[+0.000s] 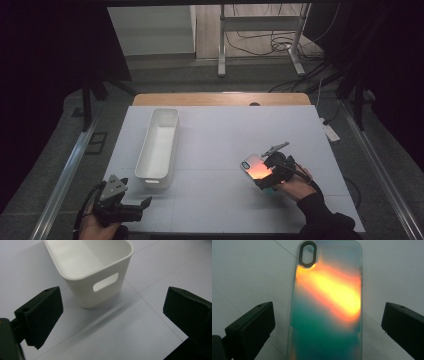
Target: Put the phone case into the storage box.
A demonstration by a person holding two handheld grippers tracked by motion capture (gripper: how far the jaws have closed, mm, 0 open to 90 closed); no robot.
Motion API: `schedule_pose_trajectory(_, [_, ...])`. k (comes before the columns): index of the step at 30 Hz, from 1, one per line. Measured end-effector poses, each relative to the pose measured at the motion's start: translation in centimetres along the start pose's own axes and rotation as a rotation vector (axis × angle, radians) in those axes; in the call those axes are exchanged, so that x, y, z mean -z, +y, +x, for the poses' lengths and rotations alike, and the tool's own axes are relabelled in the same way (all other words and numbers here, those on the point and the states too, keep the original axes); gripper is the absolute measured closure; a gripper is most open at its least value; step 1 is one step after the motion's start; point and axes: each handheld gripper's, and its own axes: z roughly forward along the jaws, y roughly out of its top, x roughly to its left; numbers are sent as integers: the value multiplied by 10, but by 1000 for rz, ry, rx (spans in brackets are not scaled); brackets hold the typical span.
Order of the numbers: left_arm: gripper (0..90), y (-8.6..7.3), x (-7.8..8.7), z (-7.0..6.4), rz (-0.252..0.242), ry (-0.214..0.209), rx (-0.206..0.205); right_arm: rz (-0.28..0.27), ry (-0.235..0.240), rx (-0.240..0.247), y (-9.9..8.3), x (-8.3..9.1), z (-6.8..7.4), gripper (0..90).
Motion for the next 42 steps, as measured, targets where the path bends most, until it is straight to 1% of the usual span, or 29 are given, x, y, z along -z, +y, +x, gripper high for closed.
schedule_pose_trajectory(7, [34,0,0,0,0,0,-1,22,-8,0,-4,-8,-1,0])
schedule_pose_trajectory(16, [34,0,0,0,0,0,-3,63,-11,17,-8,-19,-2,0])
schedule_pose_trajectory(21, [34,0,0,-1,1,1,-4,59,-15,14,-9,-19,-2,0])
schedule_pose_trajectory(27, [33,0,0,-1,2,1,-4,70,-2,17,-8,-19,-3,0])
schedule_pose_trajectory(28, [33,0,0,0,1,1,-4,72,-2,17,-8,-19,-3,10])
schedule_pose_trajectory(30, [31,0,0,0,0,0,-3,79,-4,22,-7,-17,-3,61])
schedule_pose_trajectory(31, [31,0,0,0,0,0,-3,75,1,23,-7,-15,-4,103])
schedule_pose_trajectory(32, [31,0,0,0,-1,0,-4,75,1,23,-7,-15,-4,103])
schedule_pose_trajectory(33, [29,0,0,-1,1,2,-5,73,1,25,-7,-14,-4,145])
schedule_pose_trajectory(34, [28,0,0,-1,1,3,-6,72,3,17,-7,-12,-4,163])
schedule_pose_trajectory(39, [23,1,0,-3,3,11,-19,75,4,15,-6,-12,-5,168])
schedule_pose_trajectory(42, [23,0,0,-2,1,14,-18,77,1,17,-6,-12,-5,169])
